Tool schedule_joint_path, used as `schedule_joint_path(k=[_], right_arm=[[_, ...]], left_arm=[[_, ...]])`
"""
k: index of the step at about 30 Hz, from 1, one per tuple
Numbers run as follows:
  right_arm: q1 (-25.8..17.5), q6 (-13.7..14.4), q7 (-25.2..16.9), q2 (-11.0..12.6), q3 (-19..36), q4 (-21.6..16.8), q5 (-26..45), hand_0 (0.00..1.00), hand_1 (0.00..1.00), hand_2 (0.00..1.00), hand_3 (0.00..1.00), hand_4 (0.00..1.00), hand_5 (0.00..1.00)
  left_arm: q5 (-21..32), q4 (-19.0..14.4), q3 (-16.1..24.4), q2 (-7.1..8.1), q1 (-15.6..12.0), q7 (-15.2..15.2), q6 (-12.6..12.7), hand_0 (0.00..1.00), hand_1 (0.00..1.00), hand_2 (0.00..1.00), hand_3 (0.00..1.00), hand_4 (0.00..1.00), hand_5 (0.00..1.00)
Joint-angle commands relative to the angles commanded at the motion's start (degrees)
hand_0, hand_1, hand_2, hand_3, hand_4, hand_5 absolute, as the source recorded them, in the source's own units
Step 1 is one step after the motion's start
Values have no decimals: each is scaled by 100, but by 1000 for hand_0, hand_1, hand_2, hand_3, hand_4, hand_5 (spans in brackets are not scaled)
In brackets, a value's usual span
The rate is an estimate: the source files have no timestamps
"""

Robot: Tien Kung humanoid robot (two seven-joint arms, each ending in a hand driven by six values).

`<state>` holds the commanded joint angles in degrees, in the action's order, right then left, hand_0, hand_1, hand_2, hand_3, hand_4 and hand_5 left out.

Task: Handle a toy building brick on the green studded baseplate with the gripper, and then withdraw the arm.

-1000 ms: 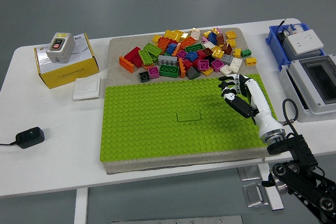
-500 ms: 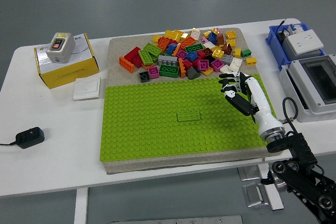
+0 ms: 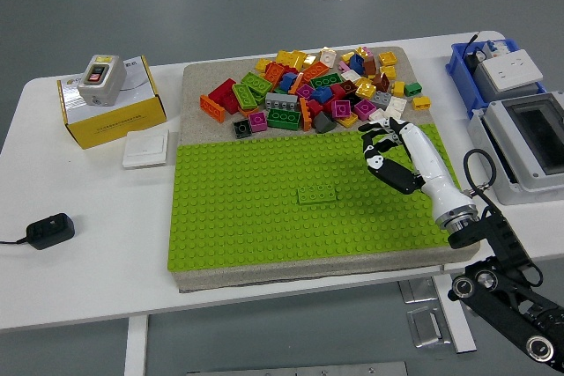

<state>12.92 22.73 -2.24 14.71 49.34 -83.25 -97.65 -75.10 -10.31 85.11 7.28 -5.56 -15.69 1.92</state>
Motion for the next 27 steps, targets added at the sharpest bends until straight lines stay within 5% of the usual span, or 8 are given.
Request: schedule_joint_path(k=[5,9,13,14,17,25,26,27], right_arm=[[257,-537,343,151,-438,-149,-687,596,565,616,659,424,456],[414,-522,310,163,-690,-142,-780,670,591,616,673,425,500],[465,-115,74,123,-642,-91,-434,670,591,616,673,425,500],[461,14,-37,113,-578,-85,-284,697,639,641,698,258,548],[423,355,-384,88,-374,-68,252,697,639,641,698,258,548],[300,712,-686,91,-96,42,443,674,645,669,728,176,531],[267,859,-833,82,-10,85,543,650,688,765,985,464,563],[245,949,-933,74,50,108,640,650,688,765,985,464,563]], left_arm=[[-13,0,8,1,17,10,-1,693,700,700,760,449,455],[-13,0,8,2,28,18,2,693,700,700,759,447,453],[-9,0,9,4,29,26,7,693,700,700,759,447,453],[-1,0,5,4,27,27,7,693,700,699,758,446,453],[5,0,5,2,19,31,8,693,700,699,758,446,453],[12,0,2,2,23,57,9,693,700,699,758,446,453],[18,0,0,0,23,60,9,693,700,699,757,445,452],[20,0,0,-1,22,62,8,693,700,699,757,445,452]])
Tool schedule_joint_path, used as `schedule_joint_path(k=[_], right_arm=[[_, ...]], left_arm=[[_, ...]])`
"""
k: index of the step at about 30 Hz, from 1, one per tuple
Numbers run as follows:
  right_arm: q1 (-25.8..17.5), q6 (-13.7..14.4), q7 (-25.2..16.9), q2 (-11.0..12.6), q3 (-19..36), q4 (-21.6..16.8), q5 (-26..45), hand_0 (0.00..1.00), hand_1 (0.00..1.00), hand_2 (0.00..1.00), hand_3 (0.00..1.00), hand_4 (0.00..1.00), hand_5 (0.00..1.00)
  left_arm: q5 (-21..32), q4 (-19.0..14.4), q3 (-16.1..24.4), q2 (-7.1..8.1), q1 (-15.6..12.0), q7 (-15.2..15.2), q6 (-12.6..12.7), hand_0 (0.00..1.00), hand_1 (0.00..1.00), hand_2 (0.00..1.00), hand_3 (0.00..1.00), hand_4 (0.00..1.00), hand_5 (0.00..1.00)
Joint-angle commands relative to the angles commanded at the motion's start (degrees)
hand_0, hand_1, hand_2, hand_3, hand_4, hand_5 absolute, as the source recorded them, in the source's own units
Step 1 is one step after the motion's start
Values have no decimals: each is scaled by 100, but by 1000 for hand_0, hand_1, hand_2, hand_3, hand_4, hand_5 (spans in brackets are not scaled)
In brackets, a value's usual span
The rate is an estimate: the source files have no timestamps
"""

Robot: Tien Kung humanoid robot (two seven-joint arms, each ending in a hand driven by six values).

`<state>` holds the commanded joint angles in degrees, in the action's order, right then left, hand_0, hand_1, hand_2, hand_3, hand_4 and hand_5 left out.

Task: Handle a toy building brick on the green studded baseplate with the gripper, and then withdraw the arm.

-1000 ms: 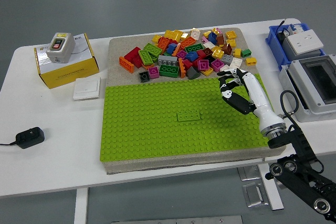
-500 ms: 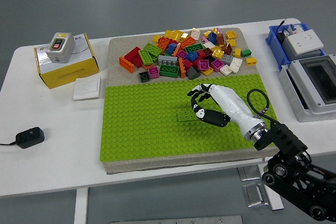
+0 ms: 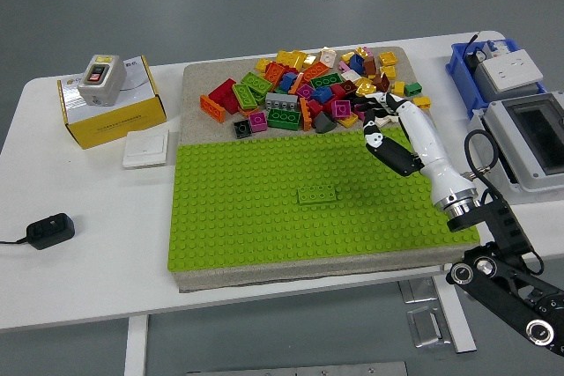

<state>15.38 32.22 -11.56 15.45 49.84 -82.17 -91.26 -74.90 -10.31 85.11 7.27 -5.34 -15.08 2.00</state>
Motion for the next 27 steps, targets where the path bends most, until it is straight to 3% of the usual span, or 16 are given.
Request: schedule_joint_path(k=[4,5,10,11,16,17,22,23,27], right_arm=[[-115,225,-494,-38,312,64,577,650,688,765,985,464,563],[-146,209,-577,-45,376,73,695,657,729,792,772,481,532],[-257,11,-1023,-92,580,143,1450,657,729,792,772,481,532],[-267,-23,-1110,-100,592,161,1635,659,687,752,782,489,503],[-304,-135,-1241,-98,589,217,2348,659,687,752,782,489,503],[-315,-136,-1249,-96,596,227,2501,672,665,766,998,522,540],[-377,-76,-1291,-102,707,231,2875,672,665,766,998,522,540],[-387,-67,-1296,-101,725,228,2897,656,721,869,998,535,555],[-433,-37,-1282,-96,769,194,2907,656,721,869,998,535,555]], left_arm=[[5,0,2,-3,0,13,-5,693,700,699,757,445,452],[6,0,3,-3,2,16,-6,693,700,699,756,444,451],[13,0,24,-16,-7,-3,-14,693,700,699,756,444,451],[10,0,35,-17,-12,-14,-17,692,700,698,755,444,451],[8,0,53,-10,2,-60,-44,692,700,698,755,444,451],[14,0,53,-9,17,-66,-47,692,699,699,759,444,450],[19,0,45,6,95,-94,-63,692,699,699,759,444,450],[18,0,43,8,103,-95,-65,692,701,699,759,444,450],[0,0,53,26,109,-104,-64,692,701,699,759,444,450]])
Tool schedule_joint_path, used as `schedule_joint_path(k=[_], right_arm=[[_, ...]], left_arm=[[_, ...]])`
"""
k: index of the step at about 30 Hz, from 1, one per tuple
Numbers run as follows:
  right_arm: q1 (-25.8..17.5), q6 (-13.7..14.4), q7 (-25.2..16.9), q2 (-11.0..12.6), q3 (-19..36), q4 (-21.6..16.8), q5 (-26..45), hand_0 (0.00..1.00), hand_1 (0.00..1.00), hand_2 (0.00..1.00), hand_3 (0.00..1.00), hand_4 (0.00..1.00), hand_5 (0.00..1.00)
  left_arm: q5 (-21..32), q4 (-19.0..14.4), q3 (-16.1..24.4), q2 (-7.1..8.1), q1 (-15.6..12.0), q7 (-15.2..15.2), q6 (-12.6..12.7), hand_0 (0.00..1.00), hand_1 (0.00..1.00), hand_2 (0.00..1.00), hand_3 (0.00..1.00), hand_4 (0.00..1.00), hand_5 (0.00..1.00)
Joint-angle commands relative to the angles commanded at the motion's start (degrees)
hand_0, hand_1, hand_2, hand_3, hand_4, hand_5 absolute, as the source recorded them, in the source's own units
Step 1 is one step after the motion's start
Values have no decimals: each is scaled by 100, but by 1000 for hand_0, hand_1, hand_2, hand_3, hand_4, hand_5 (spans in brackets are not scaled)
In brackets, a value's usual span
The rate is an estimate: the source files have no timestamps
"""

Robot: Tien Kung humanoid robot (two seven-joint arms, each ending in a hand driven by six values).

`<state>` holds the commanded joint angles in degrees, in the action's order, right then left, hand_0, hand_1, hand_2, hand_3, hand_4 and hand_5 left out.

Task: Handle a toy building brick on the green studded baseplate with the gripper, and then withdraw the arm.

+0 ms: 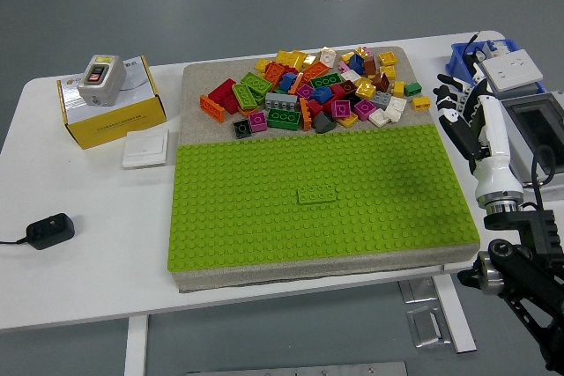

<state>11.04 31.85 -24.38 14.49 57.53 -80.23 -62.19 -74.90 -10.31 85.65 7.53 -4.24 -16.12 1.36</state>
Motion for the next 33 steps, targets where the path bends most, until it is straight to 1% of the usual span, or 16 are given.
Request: schedule_joint_path(k=[1,2,7,8,13,14,19,20,21,25,26,32,33], right_arm=[[-11,4,20,1,0,-21,-31,656,721,869,998,535,555],[-20,4,40,1,-3,-44,-65,627,697,865,998,526,548],[-36,7,123,2,-43,-144,-255,627,697,865,998,526,548],[-37,10,131,1,-48,-155,-279,599,668,813,983,543,570],[-45,20,155,-12,-60,-177,-340,599,668,813,983,543,570],[-48,21,162,-13,-58,-179,-350,583,660,781,919,541,574],[-82,29,201,-22,-57,-185,-411,583,660,781,919,541,574],[-88,31,205,-26,-58,-185,-418,578,643,764,897,532,571],[-95,32,210,-33,-59,-183,-428,578,643,764,897,532,571],[-114,37,175,-44,-45,-192,-417,578,643,764,897,532,571],[-115,35,158,-44,-39,-202,-416,576,537,725,866,502,547],[-115,14,86,-57,-26,-248,-414,576,537,725,866,502,547],[-115,11,88,-57,-32,-249,-417,561,520,728,884,496,543]], left_arm=[[-1,0,4,5,-3,-4,2,692,701,699,759,444,450],[-1,0,7,10,-7,-8,3,692,701,700,757,444,452],[-6,0,16,29,-1,-19,7,692,701,700,757,444,452],[-2,0,12,30,4,-18,7,692,701,700,756,444,452],[14,0,-1,28,7,-31,0,692,701,700,756,444,452],[15,0,0,25,2,-34,-1,692,701,701,757,445,453],[-56,0,41,-27,-36,-54,30,692,701,701,757,445,453],[-95,0,61,-38,-41,-64,45,692,702,702,759,447,454],[-143,0,85,-52,-47,-81,65,692,702,702,759,447,454],[-191,0,104,-65,-54,-109,94,692,702,702,759,447,454],[-185,0,102,-64,-55,-110,97,693,702,702,762,452,456],[-121,0,63,-46,-54,-110,115,693,702,702,762,452,456],[-109,0,54,-43,-53,-110,118,693,703,701,762,452,455]])
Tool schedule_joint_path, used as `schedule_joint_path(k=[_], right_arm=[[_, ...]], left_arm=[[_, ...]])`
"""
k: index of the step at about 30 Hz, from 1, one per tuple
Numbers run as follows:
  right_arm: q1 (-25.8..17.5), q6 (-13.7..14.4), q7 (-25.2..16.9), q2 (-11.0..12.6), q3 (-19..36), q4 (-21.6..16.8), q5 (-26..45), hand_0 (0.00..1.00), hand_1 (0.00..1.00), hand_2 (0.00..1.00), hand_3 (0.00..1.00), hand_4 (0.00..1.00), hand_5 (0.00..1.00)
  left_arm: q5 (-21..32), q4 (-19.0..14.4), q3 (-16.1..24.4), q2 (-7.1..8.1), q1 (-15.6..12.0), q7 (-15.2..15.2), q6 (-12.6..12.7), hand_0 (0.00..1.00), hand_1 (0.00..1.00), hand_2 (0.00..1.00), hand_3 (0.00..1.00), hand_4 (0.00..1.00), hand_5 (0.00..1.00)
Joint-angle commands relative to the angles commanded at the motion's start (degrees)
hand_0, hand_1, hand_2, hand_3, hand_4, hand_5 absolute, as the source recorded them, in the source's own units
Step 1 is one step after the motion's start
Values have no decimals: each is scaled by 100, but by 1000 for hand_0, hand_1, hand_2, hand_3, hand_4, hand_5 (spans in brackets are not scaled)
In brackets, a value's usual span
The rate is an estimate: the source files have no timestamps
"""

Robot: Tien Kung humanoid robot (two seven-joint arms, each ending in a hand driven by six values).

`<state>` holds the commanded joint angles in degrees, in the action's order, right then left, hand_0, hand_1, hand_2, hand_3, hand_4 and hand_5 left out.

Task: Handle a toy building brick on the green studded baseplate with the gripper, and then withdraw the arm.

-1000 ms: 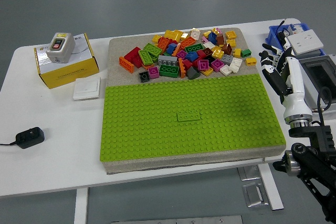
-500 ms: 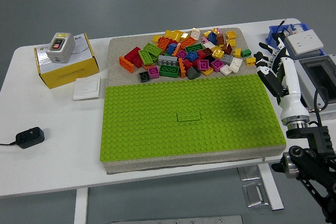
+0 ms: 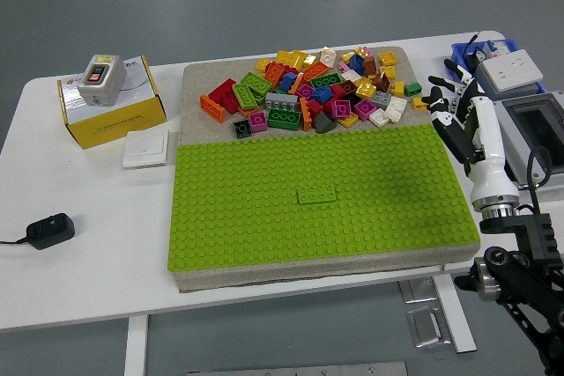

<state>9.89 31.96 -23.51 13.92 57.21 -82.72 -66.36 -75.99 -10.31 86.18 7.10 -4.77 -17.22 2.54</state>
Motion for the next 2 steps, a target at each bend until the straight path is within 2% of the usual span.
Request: schedule_joint_path(k=[2], right_arm=[[0,-3,4,1,-8,2,-5,561,520,728,884,496,543]], left_arm=[[16,0,-16,4,0,-2,-1,693,703,701,762,452,455]])
